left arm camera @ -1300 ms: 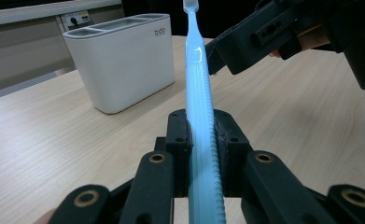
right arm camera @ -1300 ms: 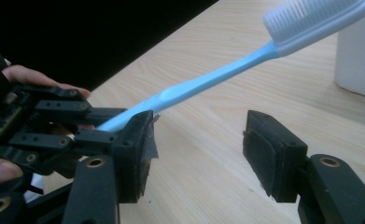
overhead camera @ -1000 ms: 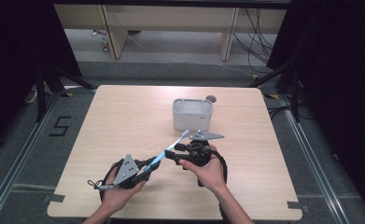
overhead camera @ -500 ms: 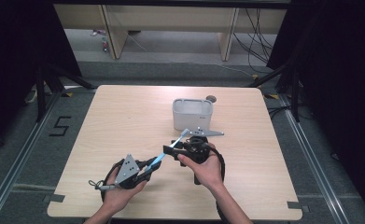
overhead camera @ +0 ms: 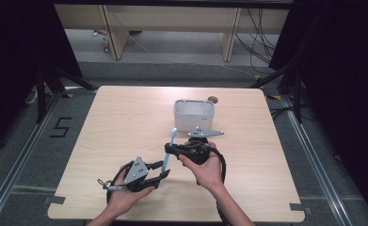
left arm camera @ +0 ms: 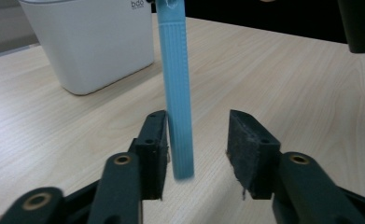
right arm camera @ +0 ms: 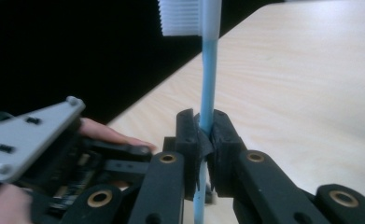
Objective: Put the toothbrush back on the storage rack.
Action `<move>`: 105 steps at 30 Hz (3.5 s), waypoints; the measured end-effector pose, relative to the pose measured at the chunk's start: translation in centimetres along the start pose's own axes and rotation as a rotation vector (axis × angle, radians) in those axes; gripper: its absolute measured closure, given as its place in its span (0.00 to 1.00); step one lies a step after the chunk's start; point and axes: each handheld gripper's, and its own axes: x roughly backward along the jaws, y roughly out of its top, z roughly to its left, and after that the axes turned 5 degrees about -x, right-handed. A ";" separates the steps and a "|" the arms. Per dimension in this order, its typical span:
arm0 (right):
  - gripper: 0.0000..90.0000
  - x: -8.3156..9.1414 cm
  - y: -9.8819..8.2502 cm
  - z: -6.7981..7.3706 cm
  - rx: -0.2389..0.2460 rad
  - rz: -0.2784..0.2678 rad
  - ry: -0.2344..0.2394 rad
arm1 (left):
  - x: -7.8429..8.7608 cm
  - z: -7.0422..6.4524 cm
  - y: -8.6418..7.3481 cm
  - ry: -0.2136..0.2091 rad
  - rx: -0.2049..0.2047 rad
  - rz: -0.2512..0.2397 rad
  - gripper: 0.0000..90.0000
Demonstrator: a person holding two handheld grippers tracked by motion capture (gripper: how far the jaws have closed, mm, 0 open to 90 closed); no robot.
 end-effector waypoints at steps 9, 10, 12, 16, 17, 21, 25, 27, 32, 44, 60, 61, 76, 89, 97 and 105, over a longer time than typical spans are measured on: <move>0.94 1.7 0.8 -0.2 0.138 -0.014 -0.157 | 1.9 0.4 -0.2 0.026 0.021 -0.010 0.50; 0.94 1.8 0.8 -0.3 0.155 -0.015 -0.160 | 1.9 0.4 -0.2 0.026 0.021 -0.010 0.50; 0.94 2.2 0.9 -0.5 0.171 -0.019 -0.196 | 2.5 0.7 -0.7 0.042 0.035 -0.022 0.49; 0.94 3.0 1.1 -0.7 0.182 -0.011 -0.225 | 3.4 1.1 -1.2 0.070 0.048 -0.013 0.48; 0.94 3.4 1.1 -0.9 0.176 -0.025 -0.236 | 3.5 1.3 -1.5 0.080 0.065 -0.037 0.48; 0.94 4.1 1.2 -1.3 0.174 -0.031 -0.266 | 4.2 1.9 -2.2 0.114 0.081 -0.043 0.47; 0.94 4.6 1.3 -1.8 0.190 -0.061 -0.293 | 4.8 2.4 -2.7 0.146 0.098 -0.032 0.47; 0.94 4.9 1.3 -1.9 0.180 -0.060 -0.313 | 4.9 2.7 -3.0 0.159 0.109 -0.045 0.47; 0.94 5.1 1.4 -2.3 0.184 -0.071 -0.322 | 5.1 3.2 -3.7 0.188 0.121 -0.072 0.47; 0.94 5.8 1.9 -2.8 0.177 -0.099 -0.349 | 5.4 3.8 -4.2 0.226 0.096 -0.083 0.46; 0.94 6.7 3.2 -3.3 0.173 -0.142 -0.392 | 5.1 3.7 -4.4 0.233 0.103 -0.085 0.44; 0.94 6.7 3.2 -3.3 0.173 -0.142 -0.392 | 5.1 3.7 -4.4 0.233 0.103 -0.085 0.43; 0.94 7.2 4.0 -3.5 0.146 -0.167 -0.403 | 4.9 3.8 -4.5 0.229 0.099 -0.111 0.43; 0.94 7.4 5.5 -3.8 0.167 -0.188 -0.425 | 5.0 3.7 -4.4 0.232 0.105 -0.081 0.42; 0.94 7.5 6.7 -4.0 0.170 -0.204 -0.436 | 5.0 3.6 -4.4 0.234 0.107 -0.080 0.42; 0.94 7.7 7.1 -4.5 0.151 -0.225 -0.451 | 4.9 3.7 -4.5 0.227 0.118 -0.107 0.42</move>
